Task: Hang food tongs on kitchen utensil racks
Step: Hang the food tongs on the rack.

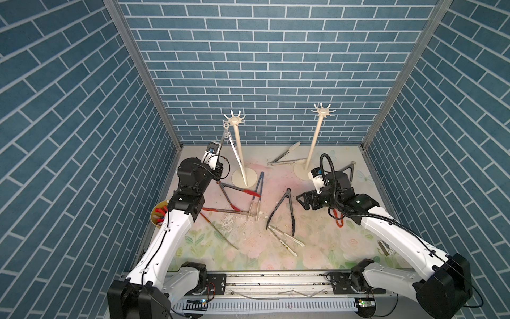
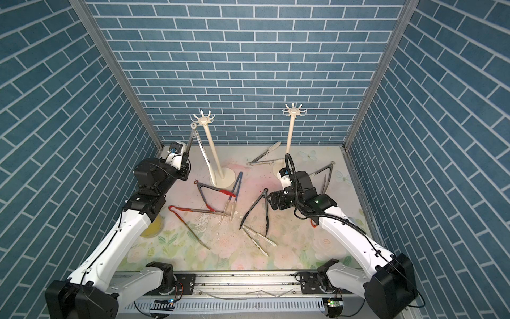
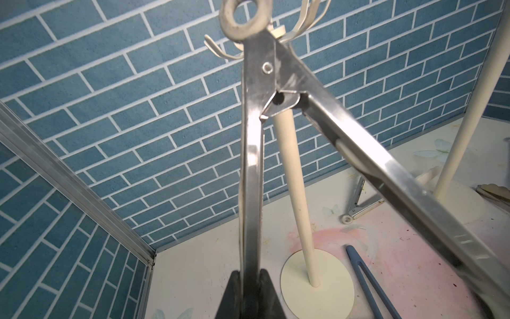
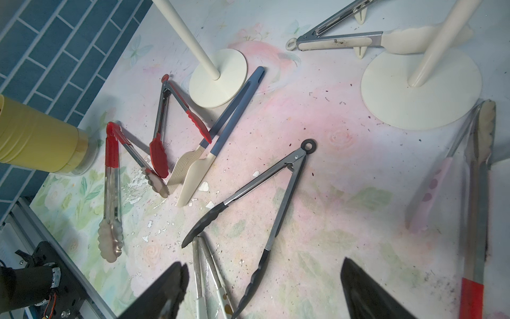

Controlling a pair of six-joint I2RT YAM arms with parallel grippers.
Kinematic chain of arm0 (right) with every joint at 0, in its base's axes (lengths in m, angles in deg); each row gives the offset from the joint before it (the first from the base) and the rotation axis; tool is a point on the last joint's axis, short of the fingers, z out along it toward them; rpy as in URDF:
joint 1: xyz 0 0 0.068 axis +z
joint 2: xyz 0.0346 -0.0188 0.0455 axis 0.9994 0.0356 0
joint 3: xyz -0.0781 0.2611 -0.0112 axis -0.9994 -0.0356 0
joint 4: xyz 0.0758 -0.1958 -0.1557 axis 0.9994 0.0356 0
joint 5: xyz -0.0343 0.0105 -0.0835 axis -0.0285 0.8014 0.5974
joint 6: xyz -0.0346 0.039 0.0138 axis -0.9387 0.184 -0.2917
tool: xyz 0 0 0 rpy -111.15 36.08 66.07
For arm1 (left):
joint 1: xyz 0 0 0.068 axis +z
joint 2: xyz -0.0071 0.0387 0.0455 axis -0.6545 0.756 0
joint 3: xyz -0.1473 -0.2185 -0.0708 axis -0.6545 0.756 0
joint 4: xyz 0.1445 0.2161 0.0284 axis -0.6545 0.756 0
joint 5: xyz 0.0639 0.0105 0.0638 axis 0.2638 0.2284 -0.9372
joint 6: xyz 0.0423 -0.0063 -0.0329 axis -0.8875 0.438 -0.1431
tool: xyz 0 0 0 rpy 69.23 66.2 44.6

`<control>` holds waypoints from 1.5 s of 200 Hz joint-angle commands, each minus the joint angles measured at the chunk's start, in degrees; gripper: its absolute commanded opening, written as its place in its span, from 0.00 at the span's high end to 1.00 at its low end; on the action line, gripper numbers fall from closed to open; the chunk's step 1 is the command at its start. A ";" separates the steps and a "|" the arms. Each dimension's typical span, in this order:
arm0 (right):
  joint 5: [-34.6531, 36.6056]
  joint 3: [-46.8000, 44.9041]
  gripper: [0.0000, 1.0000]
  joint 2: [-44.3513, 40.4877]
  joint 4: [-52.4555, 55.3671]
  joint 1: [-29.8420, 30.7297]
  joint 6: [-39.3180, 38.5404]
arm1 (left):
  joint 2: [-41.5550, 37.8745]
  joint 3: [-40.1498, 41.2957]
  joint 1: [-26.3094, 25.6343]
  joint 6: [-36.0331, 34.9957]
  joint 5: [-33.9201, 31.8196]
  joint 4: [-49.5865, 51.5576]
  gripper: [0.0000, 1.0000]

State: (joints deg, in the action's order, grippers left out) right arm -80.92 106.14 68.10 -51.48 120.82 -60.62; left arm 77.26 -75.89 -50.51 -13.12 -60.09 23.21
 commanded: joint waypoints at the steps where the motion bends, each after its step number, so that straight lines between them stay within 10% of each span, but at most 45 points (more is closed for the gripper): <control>1: 0.30 1.78 0.12 0.27 -0.07 0.54 -1.44 | 0.60 -2.49 -0.17 -0.27 0.52 -1.12 1.00; 261: 0.36 0.48 0.12 0.62 -1.40 0.98 -0.74 | 7.21 -4.47 -0.39 -1.59 -0.25 1.99 1.00; 300: 0.47 0.74 0.12 0.78 -1.28 1.01 -0.48 | 6.87 -3.83 -0.39 -0.24 -0.22 1.07 0.66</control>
State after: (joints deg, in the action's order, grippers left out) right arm -80.90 106.14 69.19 -52.93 121.41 -60.60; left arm 84.06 -79.63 -50.62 -13.86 -60.14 24.42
